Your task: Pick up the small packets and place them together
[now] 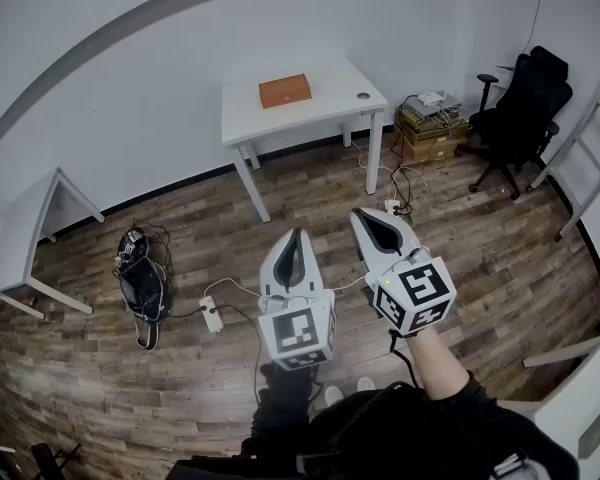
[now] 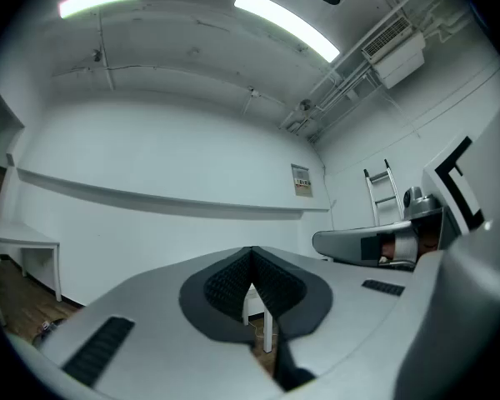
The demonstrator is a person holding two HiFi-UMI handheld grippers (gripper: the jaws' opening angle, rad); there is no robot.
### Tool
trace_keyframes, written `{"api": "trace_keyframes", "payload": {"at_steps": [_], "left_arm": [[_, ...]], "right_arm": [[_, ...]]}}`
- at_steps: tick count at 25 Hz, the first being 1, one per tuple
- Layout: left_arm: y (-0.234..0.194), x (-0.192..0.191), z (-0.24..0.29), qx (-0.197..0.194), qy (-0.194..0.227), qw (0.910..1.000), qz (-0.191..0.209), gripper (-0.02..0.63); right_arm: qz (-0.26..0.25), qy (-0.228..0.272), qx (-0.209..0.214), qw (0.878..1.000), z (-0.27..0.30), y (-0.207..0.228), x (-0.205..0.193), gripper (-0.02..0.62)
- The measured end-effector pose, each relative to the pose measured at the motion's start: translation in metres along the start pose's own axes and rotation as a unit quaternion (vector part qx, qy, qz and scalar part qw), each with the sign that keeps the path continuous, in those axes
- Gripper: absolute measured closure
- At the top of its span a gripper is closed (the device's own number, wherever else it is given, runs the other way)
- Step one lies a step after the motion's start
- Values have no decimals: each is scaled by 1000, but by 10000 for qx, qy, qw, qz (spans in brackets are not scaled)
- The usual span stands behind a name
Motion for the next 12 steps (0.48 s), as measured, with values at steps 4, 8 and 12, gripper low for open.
{"api": "trace_keyframes", "payload": {"at_steps": [4,8,12], "left_arm": [[2,1,6,-25,21,10000,10,607],[3,0,2,-32,27,10000,4,607],[5,1,4,-34,26,10000,1,607]], "right_arm": [[3,15,17,10000,3,3,1,595],[18,30,16,10000,0,2,0,595],[26,29,29,10000,0,3,-1,595]]}}
Point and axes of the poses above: the fingertips, and each gripper's own axes: z forward along the fingers, y to its right, x out of its top, the point moved 4 cm from there along -z, backward along the fingers, and after that the axes turned 3 degrees about x, right-handed, at the moved point
